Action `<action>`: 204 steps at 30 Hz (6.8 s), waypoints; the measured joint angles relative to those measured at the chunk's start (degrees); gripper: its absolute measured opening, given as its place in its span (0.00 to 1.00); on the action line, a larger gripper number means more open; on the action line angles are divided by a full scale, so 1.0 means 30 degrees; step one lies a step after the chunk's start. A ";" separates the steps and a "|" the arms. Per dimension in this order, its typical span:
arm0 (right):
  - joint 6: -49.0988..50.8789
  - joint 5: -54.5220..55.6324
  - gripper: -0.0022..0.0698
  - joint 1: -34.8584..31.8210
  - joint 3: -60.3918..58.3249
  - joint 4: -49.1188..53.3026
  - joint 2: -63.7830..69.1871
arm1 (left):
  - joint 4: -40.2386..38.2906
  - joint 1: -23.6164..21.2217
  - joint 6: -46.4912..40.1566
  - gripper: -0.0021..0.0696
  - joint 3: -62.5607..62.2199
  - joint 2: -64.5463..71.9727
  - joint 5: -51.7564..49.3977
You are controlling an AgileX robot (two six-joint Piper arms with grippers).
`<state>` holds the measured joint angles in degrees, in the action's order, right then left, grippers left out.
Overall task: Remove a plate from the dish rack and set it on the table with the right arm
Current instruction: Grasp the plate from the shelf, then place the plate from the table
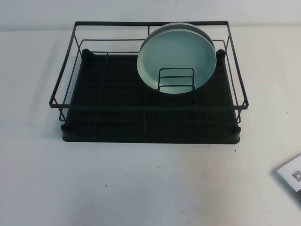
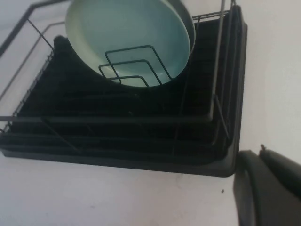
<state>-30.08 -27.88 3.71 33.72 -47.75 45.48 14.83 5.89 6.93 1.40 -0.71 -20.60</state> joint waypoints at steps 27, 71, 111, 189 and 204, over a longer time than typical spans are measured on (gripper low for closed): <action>-0.7730 -1.3708 0.01 0.2589 3.3005 0.3589 2.5617 | 0.0000 0.0000 0.0000 0.02 0.0000 0.0000 0.0000; -1.2869 -1.2410 0.47 0.4174 3.3548 0.4212 2.6279 | 0.0000 0.0000 0.0000 0.02 0.0000 0.0000 0.0000; -0.8376 -1.0937 0.55 0.7903 2.6061 1.2082 2.1108 | 0.0000 0.0000 0.0000 0.02 0.0000 0.0000 0.0000; 0.3074 0.0791 0.14 0.7935 0.2607 -0.1648 1.1727 | 0.0000 0.0000 0.0000 0.02 0.0000 0.0000 0.0000; -0.1054 0.2344 0.33 0.7935 0.2607 -0.6256 1.4957 | 0.0000 0.0000 0.0000 0.02 0.0000 0.0000 0.0000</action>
<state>-33.24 -20.85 27.52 41.54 -66.52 90.35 14.83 5.89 6.93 1.40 -0.71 -20.60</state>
